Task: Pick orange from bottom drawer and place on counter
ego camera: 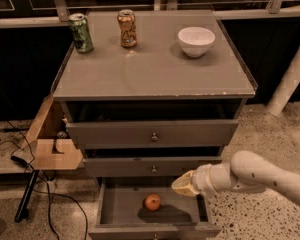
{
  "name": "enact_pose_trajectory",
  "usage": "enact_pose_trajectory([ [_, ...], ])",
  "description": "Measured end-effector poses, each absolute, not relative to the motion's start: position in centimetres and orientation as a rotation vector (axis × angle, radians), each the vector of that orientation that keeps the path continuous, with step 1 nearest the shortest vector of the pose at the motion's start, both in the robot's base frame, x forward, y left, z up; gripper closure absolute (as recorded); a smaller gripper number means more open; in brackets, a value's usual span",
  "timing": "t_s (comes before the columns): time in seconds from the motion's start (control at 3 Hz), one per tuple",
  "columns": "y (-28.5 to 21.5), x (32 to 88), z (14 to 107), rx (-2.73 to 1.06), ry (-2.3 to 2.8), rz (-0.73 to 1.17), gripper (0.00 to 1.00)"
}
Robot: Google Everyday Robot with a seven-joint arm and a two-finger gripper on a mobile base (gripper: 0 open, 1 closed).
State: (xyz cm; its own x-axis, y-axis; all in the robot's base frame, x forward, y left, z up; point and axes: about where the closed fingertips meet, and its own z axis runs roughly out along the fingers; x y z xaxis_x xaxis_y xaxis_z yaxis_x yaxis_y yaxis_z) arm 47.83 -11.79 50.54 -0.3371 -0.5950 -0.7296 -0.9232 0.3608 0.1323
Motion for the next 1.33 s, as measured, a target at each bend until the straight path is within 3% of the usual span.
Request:
enact_pose_trajectory([
  [0.33,-10.0,47.5,42.1,-1.286,2.061,0.874,1.0],
  [0.67,-10.2,47.3,41.1,-1.299,2.072,0.848,1.0],
  [1.33,-11.2,49.4,33.5,-1.449,1.94,0.569,1.0],
])
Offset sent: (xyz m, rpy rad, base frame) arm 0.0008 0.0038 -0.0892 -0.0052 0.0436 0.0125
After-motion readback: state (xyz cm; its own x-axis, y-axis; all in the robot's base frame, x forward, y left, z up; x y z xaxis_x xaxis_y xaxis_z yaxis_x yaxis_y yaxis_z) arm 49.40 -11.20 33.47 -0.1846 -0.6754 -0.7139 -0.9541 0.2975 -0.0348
